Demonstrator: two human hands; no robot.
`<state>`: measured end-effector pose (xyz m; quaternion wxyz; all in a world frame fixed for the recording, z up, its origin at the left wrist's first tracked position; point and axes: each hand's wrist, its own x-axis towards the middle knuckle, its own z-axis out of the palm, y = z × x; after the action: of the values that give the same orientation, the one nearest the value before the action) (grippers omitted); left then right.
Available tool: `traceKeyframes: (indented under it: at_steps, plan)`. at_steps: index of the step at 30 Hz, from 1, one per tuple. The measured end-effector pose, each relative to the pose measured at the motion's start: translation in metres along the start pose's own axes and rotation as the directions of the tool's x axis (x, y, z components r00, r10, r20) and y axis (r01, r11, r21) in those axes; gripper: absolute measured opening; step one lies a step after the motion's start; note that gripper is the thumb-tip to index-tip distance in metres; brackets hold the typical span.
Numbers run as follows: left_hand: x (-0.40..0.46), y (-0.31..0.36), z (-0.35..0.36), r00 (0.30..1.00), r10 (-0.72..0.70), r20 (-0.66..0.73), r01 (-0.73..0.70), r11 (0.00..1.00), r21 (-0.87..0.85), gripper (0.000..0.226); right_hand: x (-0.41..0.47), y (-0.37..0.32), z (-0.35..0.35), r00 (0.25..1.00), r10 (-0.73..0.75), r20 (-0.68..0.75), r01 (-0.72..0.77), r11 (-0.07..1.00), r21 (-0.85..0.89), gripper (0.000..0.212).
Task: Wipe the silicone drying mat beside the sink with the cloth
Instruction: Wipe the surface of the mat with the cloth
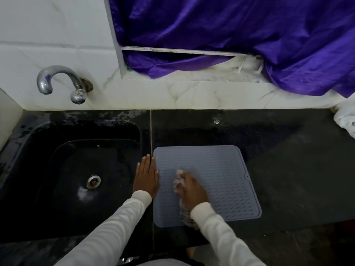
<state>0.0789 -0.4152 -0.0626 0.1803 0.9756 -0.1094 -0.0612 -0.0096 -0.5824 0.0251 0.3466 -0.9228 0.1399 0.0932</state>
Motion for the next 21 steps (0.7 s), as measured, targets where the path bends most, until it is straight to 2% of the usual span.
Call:
traceKeyframes:
  at_steps: [2, 4, 6, 8, 11, 13, 17, 21]
  plan:
    - [0.0, -0.006, 0.002, 0.999, 0.046, 0.012, -0.046, 0.998, 0.03, 0.064, 0.004, -0.027, 0.036, 0.995, -0.065, 0.076, 0.072, 0.993, -0.098, 0.04]
    - [0.001, -0.014, 0.003, 0.996, 0.082, 0.019, -0.083, 0.995, 0.055, 0.062, 0.008, -0.042, 0.064, 0.99, -0.014, 0.142, 0.054, 0.958, -0.283, 0.05]
    - [0.001, -0.019, 0.002, 0.996, 0.081, 0.023, -0.082, 0.995, 0.052, 0.061, 0.008, -0.041, 0.077, 0.996, -0.04, 0.086, 0.072, 0.91, -0.409, 0.066]
    - [0.001, -0.018, 0.004, 0.997, 0.082, 0.011, -0.082, 0.995, 0.05, 0.06, 0.005, -0.032, 0.081, 0.993, -0.045, 0.106, 0.091, 0.871, -0.483, 0.08]
    - [0.0, -0.014, 0.004, 0.997, 0.078, -0.009, -0.078, 0.997, 0.027, 0.053, 0.007, -0.018, 0.089, 0.992, -0.121, 0.027, 0.114, 0.809, -0.576, 0.072]
    - [0.001, -0.014, 0.002, 0.997, 0.077, -0.006, -0.077, 0.997, 0.026, 0.055, 0.005, -0.015, 0.085, 0.994, -0.105, 0.041, 0.108, 0.78, -0.617, 0.074]
    - [0.001, -0.016, 0.0, 0.996, 0.093, 0.006, -0.093, 0.995, 0.029, 0.059, 0.007, 0.003, 0.07, 0.996, -0.074, -0.059, 0.026, 0.813, -0.581, 0.083]
    - [-0.001, -0.015, 0.001, 0.995, 0.099, 0.024, -0.1, 0.994, 0.044, 0.062, 0.004, 0.028, 0.028, 0.99, 0.048, -0.136, -0.116, 0.82, -0.561, 0.055]
